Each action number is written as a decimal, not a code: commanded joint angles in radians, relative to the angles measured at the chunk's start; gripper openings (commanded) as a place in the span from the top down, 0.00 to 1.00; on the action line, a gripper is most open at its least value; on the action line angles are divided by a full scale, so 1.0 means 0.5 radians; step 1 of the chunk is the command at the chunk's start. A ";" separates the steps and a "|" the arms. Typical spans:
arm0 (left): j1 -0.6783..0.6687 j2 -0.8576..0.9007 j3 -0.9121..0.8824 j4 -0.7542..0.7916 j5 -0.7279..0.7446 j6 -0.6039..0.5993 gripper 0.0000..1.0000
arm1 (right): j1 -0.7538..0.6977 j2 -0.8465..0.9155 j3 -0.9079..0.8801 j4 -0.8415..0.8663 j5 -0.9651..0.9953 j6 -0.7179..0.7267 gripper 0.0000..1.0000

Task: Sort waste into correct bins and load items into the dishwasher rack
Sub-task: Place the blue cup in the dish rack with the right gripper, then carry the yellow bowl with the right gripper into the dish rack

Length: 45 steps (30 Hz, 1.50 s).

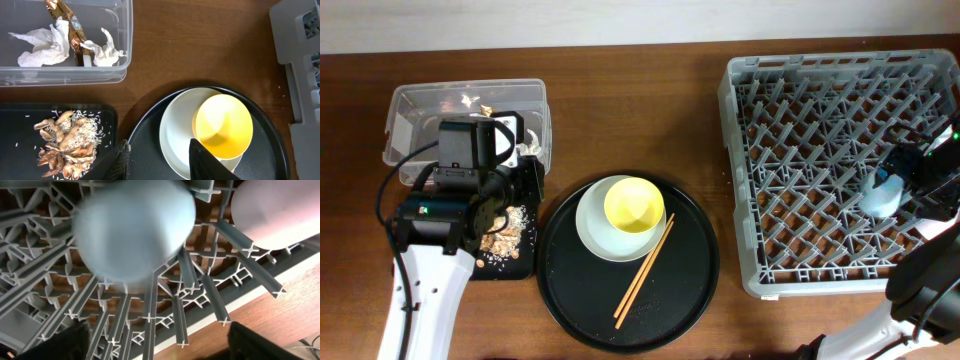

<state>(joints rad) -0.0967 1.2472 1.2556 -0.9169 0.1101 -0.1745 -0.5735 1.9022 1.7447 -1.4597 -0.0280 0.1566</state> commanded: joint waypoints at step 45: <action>0.005 0.374 0.008 -0.380 -0.163 0.024 0.28 | 1.714 0.040 0.332 0.282 0.180 0.009 0.96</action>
<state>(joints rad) -0.0967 1.4307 1.2556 -1.1107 0.0433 -0.1715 0.3569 2.0457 1.8740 -1.3247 -0.0776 0.1757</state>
